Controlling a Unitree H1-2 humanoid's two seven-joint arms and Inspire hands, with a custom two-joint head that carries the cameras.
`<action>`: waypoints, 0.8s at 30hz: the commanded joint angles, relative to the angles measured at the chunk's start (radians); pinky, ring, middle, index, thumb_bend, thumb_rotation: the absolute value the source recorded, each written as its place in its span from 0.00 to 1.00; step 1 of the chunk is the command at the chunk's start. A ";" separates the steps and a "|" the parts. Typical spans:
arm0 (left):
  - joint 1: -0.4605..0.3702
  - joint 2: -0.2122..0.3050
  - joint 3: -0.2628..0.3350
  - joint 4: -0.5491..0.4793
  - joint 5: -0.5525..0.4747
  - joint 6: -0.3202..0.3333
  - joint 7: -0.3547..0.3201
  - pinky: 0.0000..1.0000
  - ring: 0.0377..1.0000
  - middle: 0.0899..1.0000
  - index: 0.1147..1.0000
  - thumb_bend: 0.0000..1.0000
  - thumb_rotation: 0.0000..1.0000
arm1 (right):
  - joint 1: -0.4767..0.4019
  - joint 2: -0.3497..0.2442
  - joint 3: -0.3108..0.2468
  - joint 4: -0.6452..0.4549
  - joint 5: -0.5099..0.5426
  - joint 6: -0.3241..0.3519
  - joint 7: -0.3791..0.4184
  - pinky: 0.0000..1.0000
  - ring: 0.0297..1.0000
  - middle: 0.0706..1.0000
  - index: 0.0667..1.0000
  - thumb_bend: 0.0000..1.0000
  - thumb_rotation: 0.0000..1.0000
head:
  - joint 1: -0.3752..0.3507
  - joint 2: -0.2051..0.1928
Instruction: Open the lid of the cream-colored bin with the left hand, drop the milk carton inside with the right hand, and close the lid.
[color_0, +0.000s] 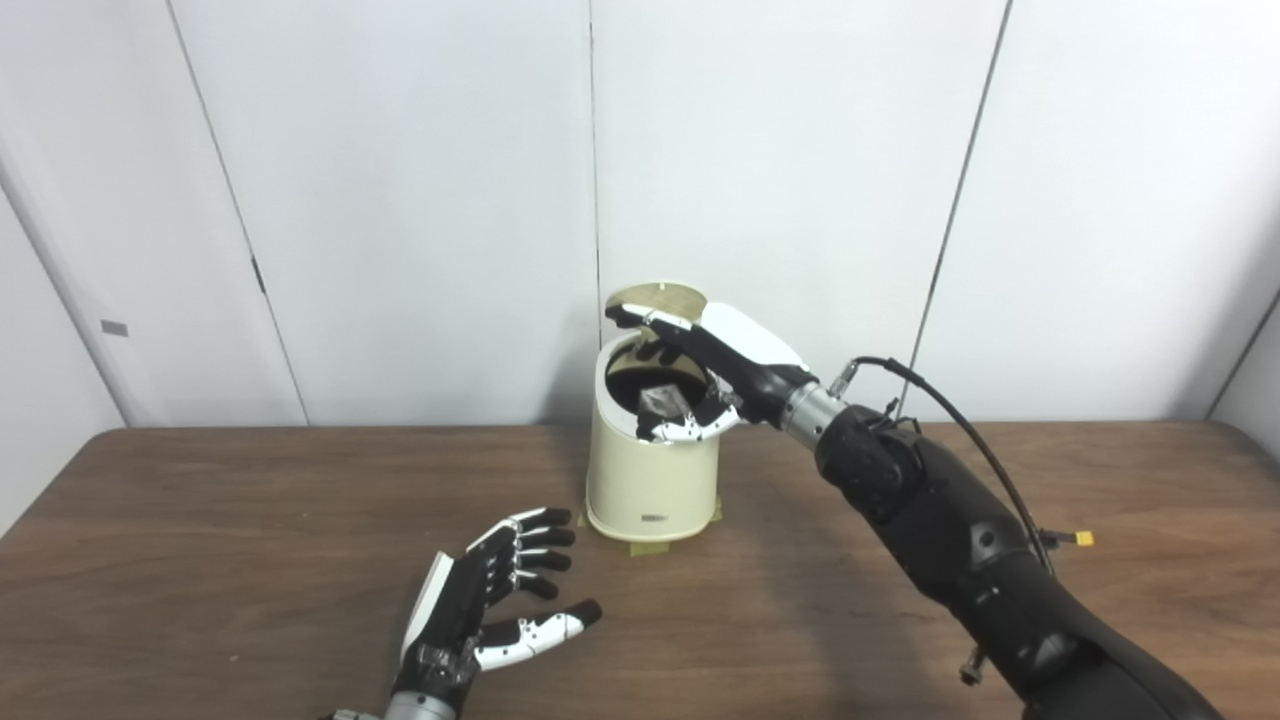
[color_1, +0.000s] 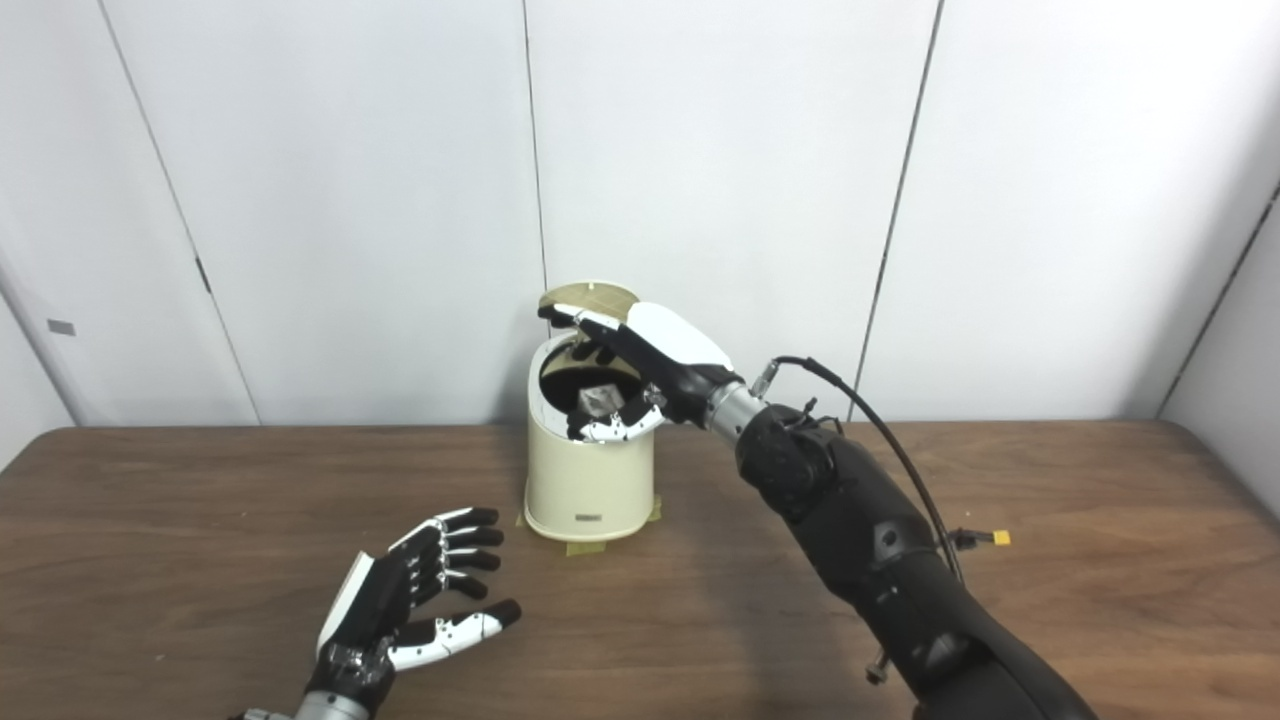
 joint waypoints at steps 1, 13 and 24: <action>-0.024 0.003 0.000 -0.011 0.000 -0.026 0.008 0.58 0.67 0.70 0.73 0.74 0.08 | -0.034 -0.007 -0.026 -0.011 0.017 -0.024 -0.018 0.79 0.92 0.94 0.89 0.92 0.14 | 0.000 0.001; -0.024 0.005 0.000 -0.011 0.000 -0.022 0.007 0.58 0.67 0.70 0.73 0.74 0.09 | 0.003 -0.018 0.028 -0.108 0.070 -0.064 -0.336 0.31 0.39 0.53 0.56 0.80 0.00 | -0.002 0.001; -0.029 0.007 -0.002 -0.003 0.005 -0.019 0.005 0.57 0.66 0.70 0.73 0.73 0.08 | 0.038 -0.060 0.023 -0.230 0.233 -0.064 -0.350 0.26 0.33 0.42 0.47 0.53 0.00 | -0.002 0.002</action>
